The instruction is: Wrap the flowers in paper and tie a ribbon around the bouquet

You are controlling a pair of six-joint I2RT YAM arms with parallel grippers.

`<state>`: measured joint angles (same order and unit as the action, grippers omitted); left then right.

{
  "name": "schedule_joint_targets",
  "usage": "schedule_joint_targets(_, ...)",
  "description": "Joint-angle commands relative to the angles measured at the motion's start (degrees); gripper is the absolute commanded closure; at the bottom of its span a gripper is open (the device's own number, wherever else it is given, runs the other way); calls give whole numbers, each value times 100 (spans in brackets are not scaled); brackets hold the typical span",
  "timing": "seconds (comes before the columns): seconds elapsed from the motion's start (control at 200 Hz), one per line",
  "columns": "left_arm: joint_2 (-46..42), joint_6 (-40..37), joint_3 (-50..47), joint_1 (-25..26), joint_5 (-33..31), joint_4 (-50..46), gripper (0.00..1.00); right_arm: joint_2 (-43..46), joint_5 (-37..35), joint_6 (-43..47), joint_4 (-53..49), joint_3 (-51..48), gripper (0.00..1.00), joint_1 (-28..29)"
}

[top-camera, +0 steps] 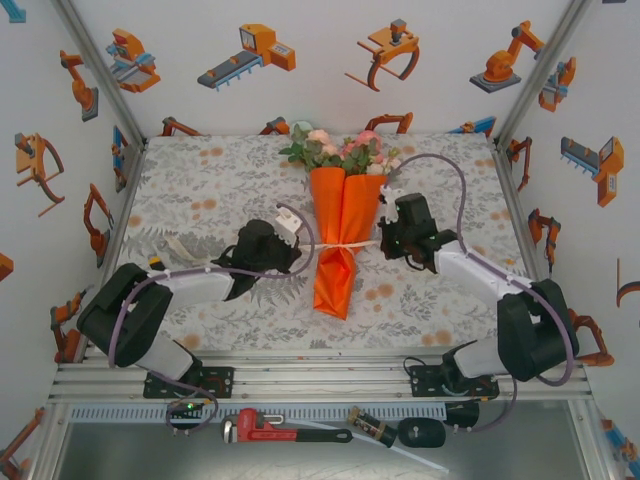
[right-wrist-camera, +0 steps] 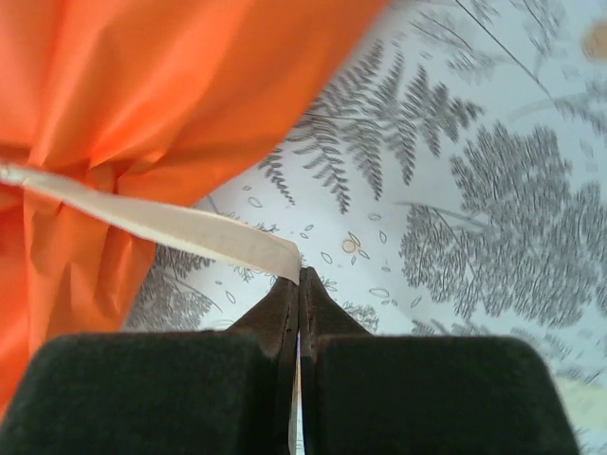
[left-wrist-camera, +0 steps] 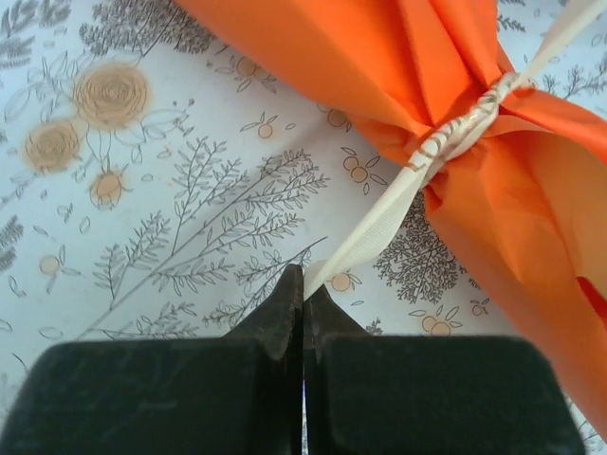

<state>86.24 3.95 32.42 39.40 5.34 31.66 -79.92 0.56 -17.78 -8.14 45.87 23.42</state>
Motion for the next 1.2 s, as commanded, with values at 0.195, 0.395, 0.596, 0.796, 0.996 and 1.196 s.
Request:
schedule_joint_targets(0.195,-80,1624,-1053,-1327,-482,1063,100,422,-491,-2419,302,-1147,100,-1520)
schedule_joint_targets(0.395,10,1683,-922,-1499,746,1349,100,603,-414,-2380,356,-1347,100,-1867)
schedule_joint_targets(0.596,275,1925,-860,-1435,1649,2292,100,673,1193,-2050,792,-1153,100,-1759)
schedule_joint_targets(0.796,291,1740,-317,-859,1973,2063,91,584,2207,-1912,1047,-870,100,-1346)
schedule_joint_targets(0.996,289,1618,32,-697,1924,1792,82,487,2555,-1972,1182,-604,100,-1068)
schedule_joint_targets(1.196,-434,780,167,-697,488,-96,57,712,1905,-1784,874,-545,100,-1068)
